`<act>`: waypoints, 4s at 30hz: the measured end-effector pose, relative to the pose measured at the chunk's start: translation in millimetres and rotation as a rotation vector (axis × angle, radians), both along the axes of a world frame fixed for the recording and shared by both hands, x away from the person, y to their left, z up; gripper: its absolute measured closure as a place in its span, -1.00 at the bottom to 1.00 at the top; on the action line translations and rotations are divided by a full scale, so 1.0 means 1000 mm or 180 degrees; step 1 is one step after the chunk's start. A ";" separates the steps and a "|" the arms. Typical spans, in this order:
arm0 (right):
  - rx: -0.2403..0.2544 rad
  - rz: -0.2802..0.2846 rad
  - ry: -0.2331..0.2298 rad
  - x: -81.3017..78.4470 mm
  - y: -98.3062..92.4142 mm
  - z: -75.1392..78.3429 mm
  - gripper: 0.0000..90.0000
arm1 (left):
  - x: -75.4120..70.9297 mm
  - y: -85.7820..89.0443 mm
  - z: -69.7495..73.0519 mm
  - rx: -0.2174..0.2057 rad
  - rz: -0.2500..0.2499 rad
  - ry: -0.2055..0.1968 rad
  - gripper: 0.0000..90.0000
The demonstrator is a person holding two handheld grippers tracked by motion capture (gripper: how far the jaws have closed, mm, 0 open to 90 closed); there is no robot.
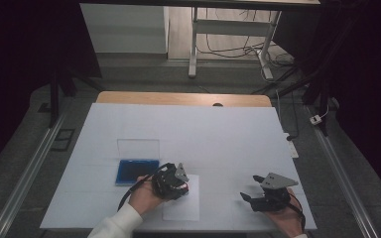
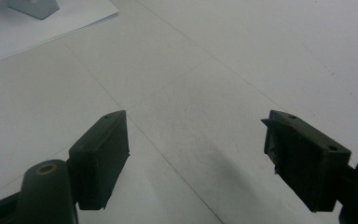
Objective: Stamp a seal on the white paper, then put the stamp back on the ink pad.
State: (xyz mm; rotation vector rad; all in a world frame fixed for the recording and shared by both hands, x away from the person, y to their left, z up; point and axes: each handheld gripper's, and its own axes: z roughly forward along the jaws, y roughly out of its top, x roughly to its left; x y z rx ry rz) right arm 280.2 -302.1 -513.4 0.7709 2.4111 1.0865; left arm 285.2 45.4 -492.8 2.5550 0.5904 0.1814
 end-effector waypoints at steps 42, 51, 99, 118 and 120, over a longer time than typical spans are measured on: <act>0.0049 -0.0046 -0.0031 -0.002 -0.006 0.003 -0.52 | -0.009 0.032 0.057 -0.0760 0.0060 -0.0181 0.55; 0.0052 -0.0056 -0.0023 -0.002 -0.006 0.003 -0.52 | -0.006 0.045 0.056 -0.0767 0.0171 -0.0201 0.55; 0.0032 -0.0056 -0.0011 -0.002 -0.006 0.001 -0.52 | 0.019 0.136 0.031 -0.0459 0.1035 -0.0125 0.55; 0.0031 -0.0062 -0.0014 -0.001 -0.006 0.001 -0.52 | 0.026 0.139 0.007 -0.0144 0.1177 -0.0133 0.55; 0.0029 -0.0063 -0.0013 -0.001 -0.006 0.000 -0.52 | 0.026 0.138 0.007 -0.0141 0.1178 -0.0139 0.54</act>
